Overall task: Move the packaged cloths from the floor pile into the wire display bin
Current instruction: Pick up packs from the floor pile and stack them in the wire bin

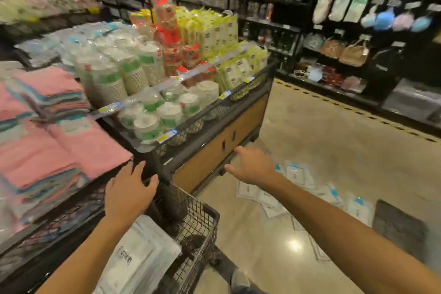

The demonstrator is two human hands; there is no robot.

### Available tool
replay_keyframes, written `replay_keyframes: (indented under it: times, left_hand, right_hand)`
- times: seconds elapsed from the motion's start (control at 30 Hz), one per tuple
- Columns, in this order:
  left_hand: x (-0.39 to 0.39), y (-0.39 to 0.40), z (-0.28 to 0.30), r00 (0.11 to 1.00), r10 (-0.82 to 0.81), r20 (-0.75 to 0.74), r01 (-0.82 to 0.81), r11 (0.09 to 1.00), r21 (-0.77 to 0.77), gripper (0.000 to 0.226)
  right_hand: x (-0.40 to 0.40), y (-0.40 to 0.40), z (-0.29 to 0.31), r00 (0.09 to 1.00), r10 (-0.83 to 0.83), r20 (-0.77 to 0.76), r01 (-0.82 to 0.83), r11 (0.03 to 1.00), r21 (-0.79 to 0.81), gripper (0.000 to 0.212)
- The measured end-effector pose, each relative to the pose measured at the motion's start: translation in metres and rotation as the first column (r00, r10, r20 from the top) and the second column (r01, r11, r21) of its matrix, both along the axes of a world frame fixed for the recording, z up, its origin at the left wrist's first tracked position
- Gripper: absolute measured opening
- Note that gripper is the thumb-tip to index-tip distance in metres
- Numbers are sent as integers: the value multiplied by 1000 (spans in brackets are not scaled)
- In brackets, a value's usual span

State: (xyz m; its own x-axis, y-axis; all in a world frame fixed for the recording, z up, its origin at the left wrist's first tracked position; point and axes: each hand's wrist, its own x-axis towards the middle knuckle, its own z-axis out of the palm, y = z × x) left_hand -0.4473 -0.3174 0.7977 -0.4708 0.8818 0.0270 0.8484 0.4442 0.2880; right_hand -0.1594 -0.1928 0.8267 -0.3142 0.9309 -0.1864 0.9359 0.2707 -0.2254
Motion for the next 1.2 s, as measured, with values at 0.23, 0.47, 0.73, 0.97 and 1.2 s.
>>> replay_keyframes:
  times: [0.23, 0.47, 0.73, 0.97, 1.2]
  left_hand:
    - [128, 80, 27, 916, -397, -67, 396, 918, -29, 68]
    - [264, 142, 26, 776, -621, -110, 618, 783, -68, 67]
    - [397, 190, 0, 707, -699, -108, 685, 715, -142, 61]
    - [476, 237, -36, 629, -776, -43, 751, 622, -222, 67]
    - [546, 307, -75, 543, -839, 25, 814, 518, -262, 59]
  right_hand:
    - [153, -33, 8, 924, -374, -77, 375, 927, -1, 75]
    - [280, -53, -4, 787, -601, -138, 605, 796, -13, 74]
    - [418, -49, -30, 665, -741, -88, 740, 671, -57, 76]
    - [506, -43, -55, 552, -832, -54, 823, 554, -129, 78]
    - [555, -13, -98, 426, -905, -13, 883, 419, -213, 74]
